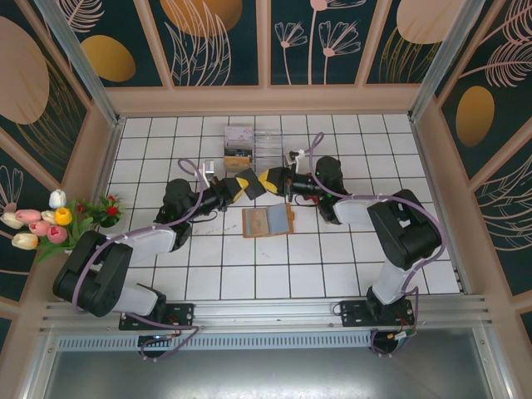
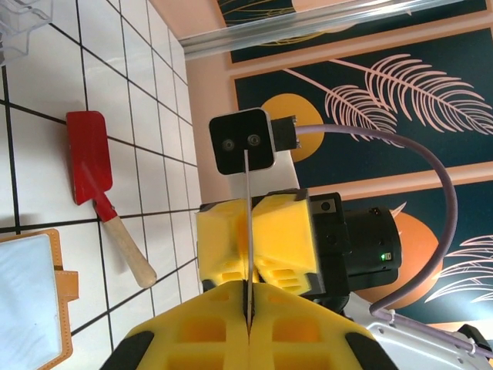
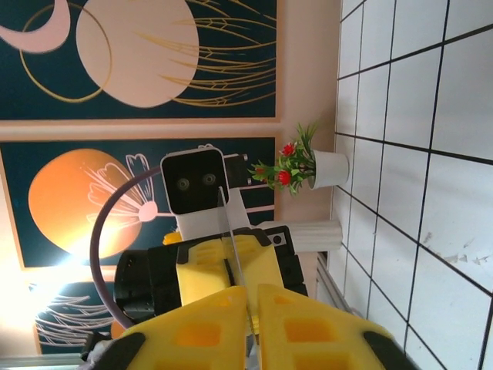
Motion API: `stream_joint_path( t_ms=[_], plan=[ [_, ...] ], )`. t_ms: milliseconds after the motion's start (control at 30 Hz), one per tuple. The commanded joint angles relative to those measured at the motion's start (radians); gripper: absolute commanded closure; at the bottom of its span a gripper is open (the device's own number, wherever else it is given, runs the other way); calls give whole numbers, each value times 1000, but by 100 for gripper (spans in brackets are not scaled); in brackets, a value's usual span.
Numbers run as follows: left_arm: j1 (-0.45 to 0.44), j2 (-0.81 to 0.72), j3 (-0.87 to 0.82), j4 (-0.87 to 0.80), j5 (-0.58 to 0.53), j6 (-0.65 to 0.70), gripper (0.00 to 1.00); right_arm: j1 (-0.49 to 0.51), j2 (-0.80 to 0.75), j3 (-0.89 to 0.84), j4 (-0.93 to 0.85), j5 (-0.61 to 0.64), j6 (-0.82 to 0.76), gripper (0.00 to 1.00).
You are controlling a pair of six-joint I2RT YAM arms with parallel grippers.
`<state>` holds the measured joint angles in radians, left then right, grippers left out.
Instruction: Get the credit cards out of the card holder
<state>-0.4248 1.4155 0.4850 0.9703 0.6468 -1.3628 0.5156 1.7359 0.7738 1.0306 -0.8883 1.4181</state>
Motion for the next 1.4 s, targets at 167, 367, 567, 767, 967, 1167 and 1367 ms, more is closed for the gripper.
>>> stream_joint_path(
  t_ms=[167, 367, 567, 767, 967, 1167, 1367],
  plan=[
    [-6, -50, 33, -8, -39, 26, 100, 26, -39, -4, 26, -19, -29, 68],
    [-6, -65, 53, -67, -72, 27, 100, 26, -72, -25, 33, -10, -60, 75],
    [-7, -77, 46, -88, -111, 21, 100, 26, -86, -32, 26, -17, -78, 81],
    [-6, -55, 45, -63, -99, -2, 100, 25, -110, -43, -9, 3, -129, 94],
    [-5, -57, 74, -235, -107, 65, 47, 16, -127, -1, -183, 23, -286, 100],
    [12, -68, 138, -590, -199, 268, 17, 0, -140, 119, -543, 122, -618, 100],
    [40, -100, 180, -831, -352, 430, 2, 0, -34, 339, -766, 196, -801, 100]
  ],
)
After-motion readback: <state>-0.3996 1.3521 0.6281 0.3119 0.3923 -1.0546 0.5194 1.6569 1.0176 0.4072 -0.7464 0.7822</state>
